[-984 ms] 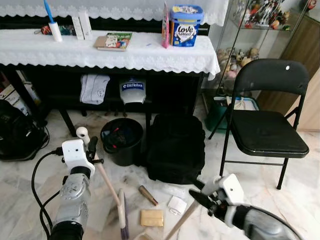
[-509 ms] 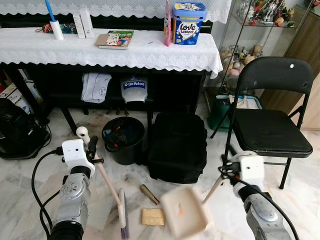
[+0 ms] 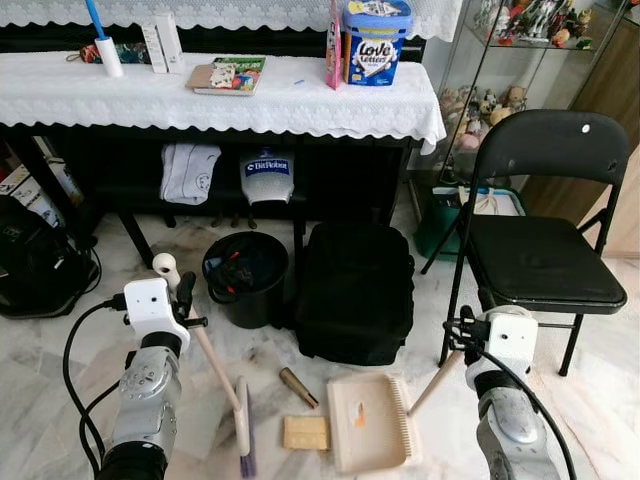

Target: Sweep floor

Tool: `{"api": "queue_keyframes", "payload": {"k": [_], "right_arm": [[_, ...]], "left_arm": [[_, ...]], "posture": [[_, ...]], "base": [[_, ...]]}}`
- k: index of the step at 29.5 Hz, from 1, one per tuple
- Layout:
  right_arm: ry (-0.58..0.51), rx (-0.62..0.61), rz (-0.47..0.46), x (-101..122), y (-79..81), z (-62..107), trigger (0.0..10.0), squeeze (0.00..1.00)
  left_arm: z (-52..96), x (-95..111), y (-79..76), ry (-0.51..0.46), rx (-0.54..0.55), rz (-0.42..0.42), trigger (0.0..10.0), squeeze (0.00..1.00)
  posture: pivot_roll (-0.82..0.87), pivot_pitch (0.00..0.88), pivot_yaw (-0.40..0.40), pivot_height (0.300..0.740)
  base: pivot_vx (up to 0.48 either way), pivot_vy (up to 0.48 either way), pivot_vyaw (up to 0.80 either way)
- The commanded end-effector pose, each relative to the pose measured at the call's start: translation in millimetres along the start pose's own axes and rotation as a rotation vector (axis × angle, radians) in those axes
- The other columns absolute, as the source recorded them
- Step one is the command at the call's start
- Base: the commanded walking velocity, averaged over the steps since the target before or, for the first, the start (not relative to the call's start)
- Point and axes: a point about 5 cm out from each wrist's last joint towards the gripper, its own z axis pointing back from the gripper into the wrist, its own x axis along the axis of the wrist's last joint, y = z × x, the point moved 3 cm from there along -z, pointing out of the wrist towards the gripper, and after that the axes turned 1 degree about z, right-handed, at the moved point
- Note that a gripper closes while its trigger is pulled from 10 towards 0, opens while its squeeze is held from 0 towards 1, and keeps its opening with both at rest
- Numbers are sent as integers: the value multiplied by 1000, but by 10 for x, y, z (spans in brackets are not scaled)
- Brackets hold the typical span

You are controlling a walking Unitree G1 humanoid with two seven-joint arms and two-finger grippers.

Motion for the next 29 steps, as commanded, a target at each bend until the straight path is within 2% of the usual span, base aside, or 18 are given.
{"api": "queue_keyframes", "payload": {"k": [1, 3, 11, 24, 29], "right_arm": [[-66, -48, -23, 121, -54, -48, 10000, 0], [-74, -77, -33, 121, -77, -57, 10000, 0], [-71, -75, -41, 65, 27, -79, 10000, 0], [-48, -88, -27, -22, -4, -174, 10000, 0], [-20, -116, -48, -101, -38, -190, 10000, 0]], "left_arm": [[-35, 87, -35, -40, -12, -14, 10000, 0], [-34, 88, -40, -41, -15, -16, 10000, 0], [-24, 86, -39, -39, -18, -18, 10000, 0], [-16, 65, -62, -28, -27, -21, 10000, 0], [-9, 58, -75, -25, -33, -19, 10000, 0]], "posture": [[-25, 0, -1, 740], [-23, 0, -1, 740], [-20, 0, 1, 740], [-19, 0, 6, 740], [-15, 0, 6, 740]], "base": [[0, 0, 0], [0, 0, 0], [0, 0, 0], [0, 0, 0], [0, 0, 0]]}}
